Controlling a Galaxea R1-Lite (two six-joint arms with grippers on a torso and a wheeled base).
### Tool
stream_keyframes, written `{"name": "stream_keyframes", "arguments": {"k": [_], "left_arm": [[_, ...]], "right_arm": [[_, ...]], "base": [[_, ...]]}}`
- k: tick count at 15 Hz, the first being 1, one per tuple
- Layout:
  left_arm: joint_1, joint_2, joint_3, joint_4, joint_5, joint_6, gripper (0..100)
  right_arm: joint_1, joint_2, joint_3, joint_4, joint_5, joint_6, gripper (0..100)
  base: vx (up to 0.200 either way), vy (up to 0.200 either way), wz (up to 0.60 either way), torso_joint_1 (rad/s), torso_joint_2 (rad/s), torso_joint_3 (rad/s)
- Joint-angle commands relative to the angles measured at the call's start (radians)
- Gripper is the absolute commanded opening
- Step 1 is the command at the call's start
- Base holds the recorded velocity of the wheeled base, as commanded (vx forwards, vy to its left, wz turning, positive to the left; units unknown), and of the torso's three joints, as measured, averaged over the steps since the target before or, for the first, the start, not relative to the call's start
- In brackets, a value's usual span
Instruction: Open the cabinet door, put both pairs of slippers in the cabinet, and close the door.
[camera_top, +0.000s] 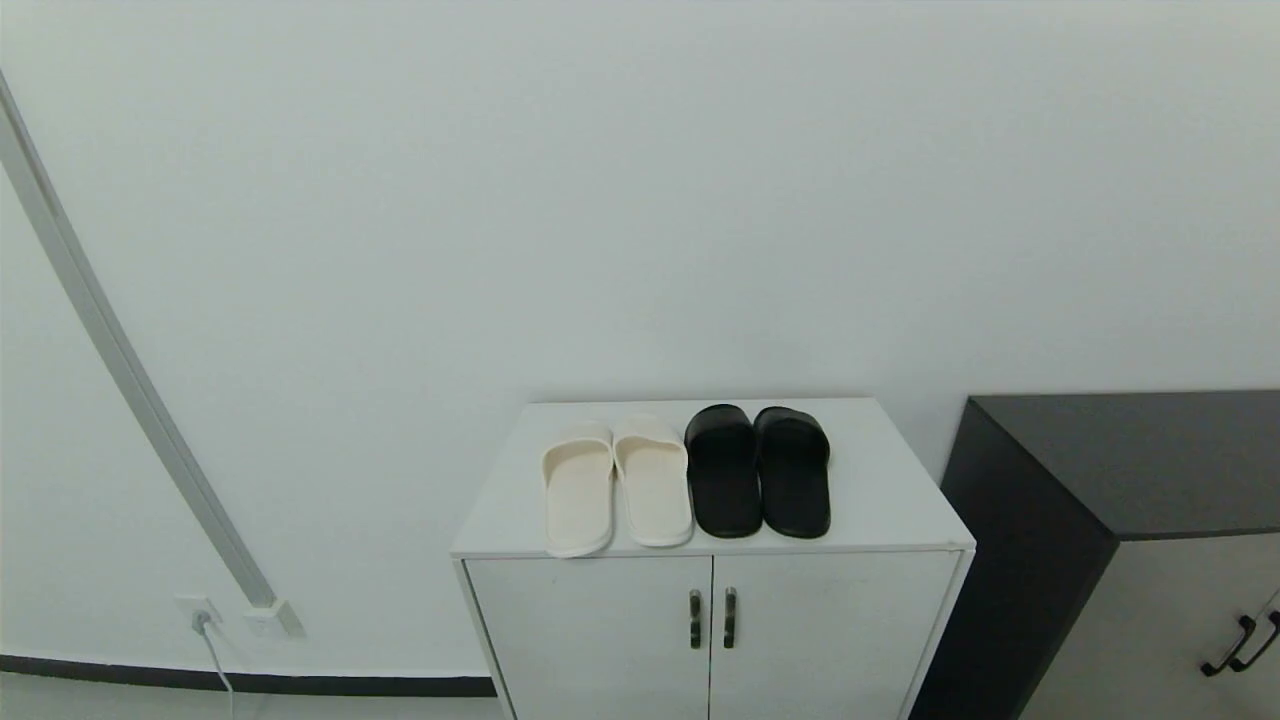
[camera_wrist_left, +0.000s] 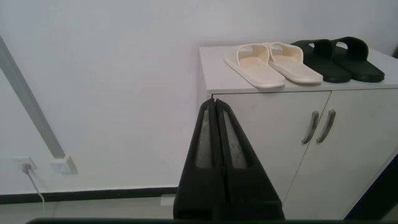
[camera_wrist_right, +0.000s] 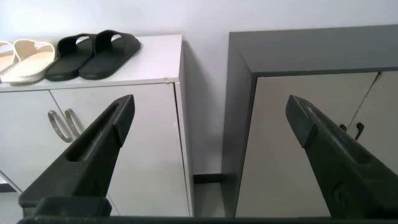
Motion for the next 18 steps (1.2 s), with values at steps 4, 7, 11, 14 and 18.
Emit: {"name": "stream_keyframes", "arguments": {"k": [4, 7, 11, 14, 18], "left_arm": [[0.000, 0.001, 0.000, 0.000, 0.000, 0.000, 0], [0.000, 0.001, 0.000, 0.000, 0.000, 0.001, 0], [0.000, 0.001, 0.000, 0.000, 0.000, 0.001, 0], [0.000, 0.001, 0.000, 0.000, 0.000, 0.000, 0], [0.000, 0.001, 0.000, 0.000, 0.000, -0.002, 0]], "right_arm": [[0.000, 0.000, 0.000, -0.002, 0.002, -0.005, 100], [0.060, 0.161, -0.314, 0.066, 0.005, 0.158, 100], [0.189, 0.578, -0.227, -0.057, 0.048, 0.115, 100], [0.298, 0.923, -0.239, -0.366, 0.034, 0.120, 100], [0.488, 1.192, -0.342, -0.484, -0.078, 0.183, 100]], "base": [[0.000, 0.000, 0.00, 0.000, 0.00, 0.000], [0.000, 0.000, 0.00, 0.000, 0.00, 0.000], [0.000, 0.000, 0.00, 0.000, 0.00, 0.000], [0.000, 0.000, 0.00, 0.000, 0.00, 0.000], [0.000, 0.000, 0.00, 0.000, 0.00, 0.000]]}}
